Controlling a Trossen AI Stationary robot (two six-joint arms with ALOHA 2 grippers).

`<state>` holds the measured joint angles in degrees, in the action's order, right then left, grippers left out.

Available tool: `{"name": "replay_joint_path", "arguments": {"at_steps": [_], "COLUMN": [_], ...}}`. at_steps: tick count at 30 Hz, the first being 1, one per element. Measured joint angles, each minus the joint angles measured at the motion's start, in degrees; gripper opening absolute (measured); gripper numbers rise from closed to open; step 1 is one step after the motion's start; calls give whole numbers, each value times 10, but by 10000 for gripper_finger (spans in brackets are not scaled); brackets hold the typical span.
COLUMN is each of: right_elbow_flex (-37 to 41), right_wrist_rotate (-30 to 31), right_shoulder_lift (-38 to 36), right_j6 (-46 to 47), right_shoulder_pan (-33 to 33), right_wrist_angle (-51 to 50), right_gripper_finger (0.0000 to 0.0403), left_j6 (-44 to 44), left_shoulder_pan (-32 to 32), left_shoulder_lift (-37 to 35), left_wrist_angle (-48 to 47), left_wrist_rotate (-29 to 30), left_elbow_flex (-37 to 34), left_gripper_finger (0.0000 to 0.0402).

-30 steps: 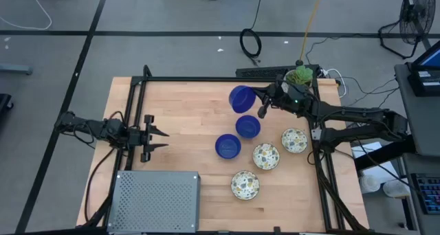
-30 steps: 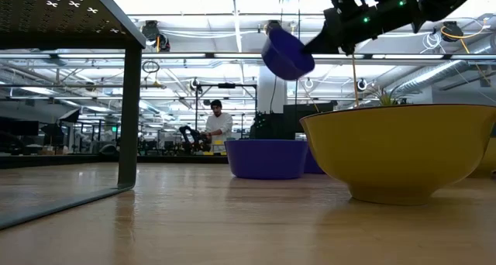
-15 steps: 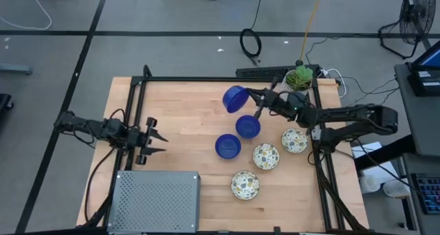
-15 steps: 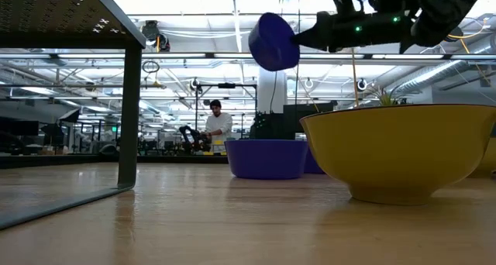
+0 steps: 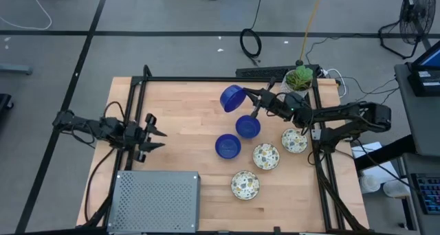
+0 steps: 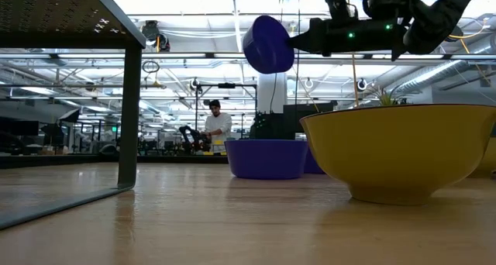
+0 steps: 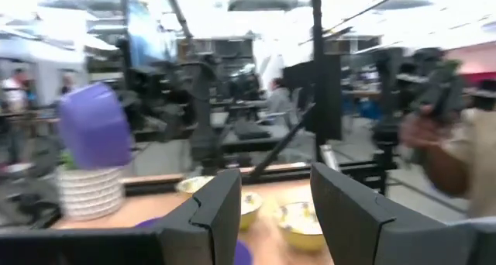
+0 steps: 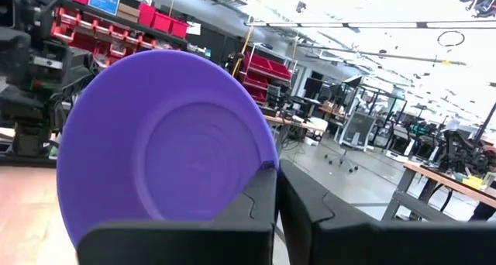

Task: Pick & Place Mini bowls
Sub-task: Put the right blue bowl on the shelf

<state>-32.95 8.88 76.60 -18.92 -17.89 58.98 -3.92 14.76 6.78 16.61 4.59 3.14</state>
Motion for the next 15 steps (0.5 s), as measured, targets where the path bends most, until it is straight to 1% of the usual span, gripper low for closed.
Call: {"name": "replay_joint_path", "arguments": {"at_steps": [2,4,6,7,9,11,12,15], "right_elbow_flex": [0,0,0,0,0,-1,-1,-2], "right_wrist_rotate": [0,0,0,0,0,0,0,0], "right_shoulder_lift": [0,0,0,0,0,0,0,10], "right_j6": [0,0,-1,-1,0,-2,-5,-17], "right_shoulder_pan": [0,0,0,0,0,0,0,0], "right_wrist_angle": [1,2,2,4,12,15,16,48], "right_gripper_finger": [0,0,0,0,0,0,0,0], "left_j6": [2,-19,-13,0,26,38,40,42], "left_shoulder_pan": [0,0,0,0,0,-3,-7,-21], "left_shoulder_lift": [0,1,13,19,38,71,90,168], "left_wrist_angle": [-16,-34,-26,-10,48,109,138,209], "left_wrist_rotate": [11,20,53,83,162,235,254,259], "left_elbow_flex": [0,0,0,-1,-1,-1,-1,17], "left_gripper_finger": [161,161,161,161,161,161,161,161]}}
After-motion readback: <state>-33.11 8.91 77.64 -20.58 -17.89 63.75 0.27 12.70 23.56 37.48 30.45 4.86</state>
